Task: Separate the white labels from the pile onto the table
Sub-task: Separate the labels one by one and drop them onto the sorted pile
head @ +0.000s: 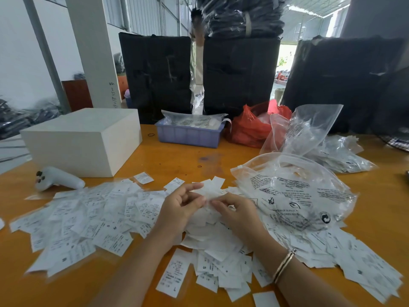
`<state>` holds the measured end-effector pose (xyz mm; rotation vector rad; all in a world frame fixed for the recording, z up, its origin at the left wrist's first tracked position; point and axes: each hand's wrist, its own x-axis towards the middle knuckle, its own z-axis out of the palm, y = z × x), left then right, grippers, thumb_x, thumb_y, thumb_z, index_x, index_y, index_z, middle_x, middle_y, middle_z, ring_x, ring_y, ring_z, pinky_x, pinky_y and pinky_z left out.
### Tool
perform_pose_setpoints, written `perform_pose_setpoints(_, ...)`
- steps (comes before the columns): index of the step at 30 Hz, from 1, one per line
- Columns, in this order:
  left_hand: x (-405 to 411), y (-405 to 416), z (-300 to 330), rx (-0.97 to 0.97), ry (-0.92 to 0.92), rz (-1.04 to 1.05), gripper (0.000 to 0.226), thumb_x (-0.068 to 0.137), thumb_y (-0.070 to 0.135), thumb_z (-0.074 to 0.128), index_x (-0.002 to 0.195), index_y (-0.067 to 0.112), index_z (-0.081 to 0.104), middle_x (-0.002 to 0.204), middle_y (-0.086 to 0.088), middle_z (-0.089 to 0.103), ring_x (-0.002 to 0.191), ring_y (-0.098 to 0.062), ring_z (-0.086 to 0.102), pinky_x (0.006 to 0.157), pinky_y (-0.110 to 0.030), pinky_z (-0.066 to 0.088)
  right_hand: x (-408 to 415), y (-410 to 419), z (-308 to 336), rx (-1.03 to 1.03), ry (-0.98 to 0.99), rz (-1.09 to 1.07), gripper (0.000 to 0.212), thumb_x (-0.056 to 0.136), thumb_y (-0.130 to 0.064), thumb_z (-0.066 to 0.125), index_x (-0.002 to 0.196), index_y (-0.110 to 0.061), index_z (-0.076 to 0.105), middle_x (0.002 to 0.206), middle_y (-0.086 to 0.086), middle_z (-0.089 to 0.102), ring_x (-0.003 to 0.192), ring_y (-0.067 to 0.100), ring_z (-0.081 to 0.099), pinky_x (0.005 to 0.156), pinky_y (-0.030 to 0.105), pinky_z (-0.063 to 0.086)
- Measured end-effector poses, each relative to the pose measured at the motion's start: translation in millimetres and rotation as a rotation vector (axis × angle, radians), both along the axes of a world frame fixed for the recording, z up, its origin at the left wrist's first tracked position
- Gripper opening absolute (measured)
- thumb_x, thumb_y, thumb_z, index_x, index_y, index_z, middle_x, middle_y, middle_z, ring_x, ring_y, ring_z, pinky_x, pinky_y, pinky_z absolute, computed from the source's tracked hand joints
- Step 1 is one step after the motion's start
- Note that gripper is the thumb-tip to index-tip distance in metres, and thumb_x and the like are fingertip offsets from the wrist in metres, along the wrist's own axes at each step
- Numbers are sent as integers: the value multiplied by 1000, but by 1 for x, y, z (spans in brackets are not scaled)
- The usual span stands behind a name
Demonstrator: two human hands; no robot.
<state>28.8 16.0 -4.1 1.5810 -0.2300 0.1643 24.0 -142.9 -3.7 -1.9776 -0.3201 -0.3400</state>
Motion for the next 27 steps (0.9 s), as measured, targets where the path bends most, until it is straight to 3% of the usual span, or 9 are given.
perform_pose_setpoints(4, -1, -1, 0, -63, 128, -109, 20, 85, 11, 66, 103, 21, 69, 90, 1, 74, 83, -6, 68, 68, -16, 50, 1, -5, 2, 150, 14, -25, 20, 89, -16, 64, 82, -32, 73, 80, -13, 72, 74, -2, 61, 67, 12, 44)
perform_pose_setpoints(10, 2, 3, 1, -14, 105, 74, 11, 90, 21, 62, 89, 23, 72, 85, 9, 74, 74, 2, 64, 69, -22, 44, 2, -4, -1, 197, 21, 18, 20, 91, -18, 60, 90, -33, 73, 84, -16, 72, 79, -3, 62, 69, 9, 44)
perform_pose_setpoints(14, 1, 2, 1, 7, 86, 130, 14, 86, 27, 66, 73, 22, 70, 69, 12, 70, 58, 8, 56, 64, -17, 45, 5, -10, -4, 350, 106, -63, 37, 89, -10, 61, 108, -42, 63, 64, -14, 64, 60, 4, 57, 57, 15, 47)
perform_pose_setpoints(17, 2, 1, 1, 15, 63, 146, 19, 81, 29, 71, 65, 18, 67, 63, 4, 63, 54, 1, 50, 54, -6, 44, 7, -12, -4, 479, 173, -34, 49, 87, -4, 62, 119, -41, 56, 81, -5, 72, 72, 10, 68, 69, 27, 57)
perform_pose_setpoints(20, 3, 1, 1, 17, 44, 147, 17, 82, 26, 70, 74, 12, 66, 73, 6, 72, 64, -5, 59, 58, -8, 47, 7, -12, -5, 475, 204, -67, 29, 87, -4, 62, 105, -26, 66, 87, 0, 74, 84, 18, 71, 80, 42, 57)
perform_pose_setpoints(23, 4, 3, -1, -17, 57, 128, 4, 89, 18, 64, 89, 14, 63, 84, 6, 75, 76, -6, 69, 60, -13, 50, 8, -11, -5, 485, 184, -84, 9, 88, -12, 65, 83, -19, 67, 74, 0, 72, 75, 21, 67, 67, 30, 55)
perform_pose_setpoints(27, 4, 5, -2, -32, 85, 111, 16, 91, 11, 60, 99, 24, 66, 87, 8, 75, 79, -4, 69, 61, -13, 50, 9, -11, -5, 540, 178, -99, 18, 87, -20, 66, 71, -13, 60, 63, -5, 66, 61, 7, 60, 56, 18, 48)
